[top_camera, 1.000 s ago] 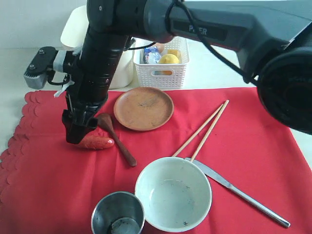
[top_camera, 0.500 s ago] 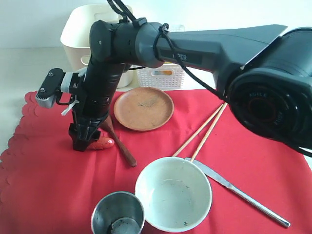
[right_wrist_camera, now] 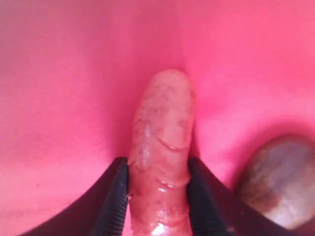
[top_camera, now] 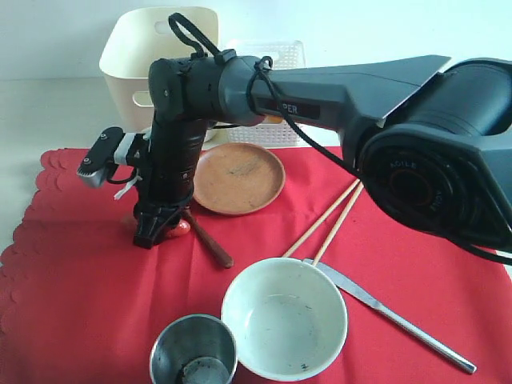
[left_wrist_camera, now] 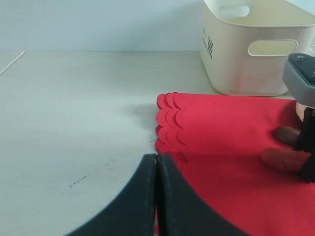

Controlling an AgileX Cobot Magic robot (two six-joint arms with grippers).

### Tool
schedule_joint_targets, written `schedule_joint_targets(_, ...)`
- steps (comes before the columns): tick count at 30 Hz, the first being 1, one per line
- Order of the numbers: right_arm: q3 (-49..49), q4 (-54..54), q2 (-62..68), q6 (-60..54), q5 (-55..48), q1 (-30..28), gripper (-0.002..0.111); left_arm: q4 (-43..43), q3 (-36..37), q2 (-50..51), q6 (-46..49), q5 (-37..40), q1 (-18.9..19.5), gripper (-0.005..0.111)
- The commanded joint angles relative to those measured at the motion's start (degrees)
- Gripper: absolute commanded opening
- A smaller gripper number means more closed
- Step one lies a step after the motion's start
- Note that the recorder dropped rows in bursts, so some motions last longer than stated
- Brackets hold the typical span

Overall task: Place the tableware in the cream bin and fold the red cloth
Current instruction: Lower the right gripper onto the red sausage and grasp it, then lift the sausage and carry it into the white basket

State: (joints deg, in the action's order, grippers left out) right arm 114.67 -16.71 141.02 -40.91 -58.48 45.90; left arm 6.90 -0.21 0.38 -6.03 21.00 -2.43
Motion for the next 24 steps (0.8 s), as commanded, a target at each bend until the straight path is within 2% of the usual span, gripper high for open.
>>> schedule_joint_targets(1,0.42,0.03,-0.84,8.88,-0.29,0.05,0.008,0.0,0.21,-0.38,-0.15,-0.18,0.17,0.0)
schedule_joint_targets(3,0.42,-0.4,-1.8,12.71,-0.29,0.05,0.0,0.0,0.21,-0.38,-0.15,-0.18,0.17,0.0)
schedule_joint_targets(15,0.42,-2.99,-12.33,17.24,-0.29,0.05,0.0,0.0,0.21,-0.38,-0.15,-0.18,0.17,0.0)
schedule_joint_targets(19,0.42,7.02,-16.96,21.7,0.18,0.05,0.0,0.0,0.21,-0.38,-0.15,-0.18,0.17,0.0)
schedule_joint_targets(21,0.42,18.65,-18.96,29.92,1.01,-0.08,0.0,0.0,0.21,-0.38,-0.15,-0.18,0.17,0.0)
schedule_joint_targets(24,0.42,28.13,-19.83,38.93,2.09,-2.05,0.0,0.0,0.21,-0.38,-0.15,-0.18,0.17,0.0)
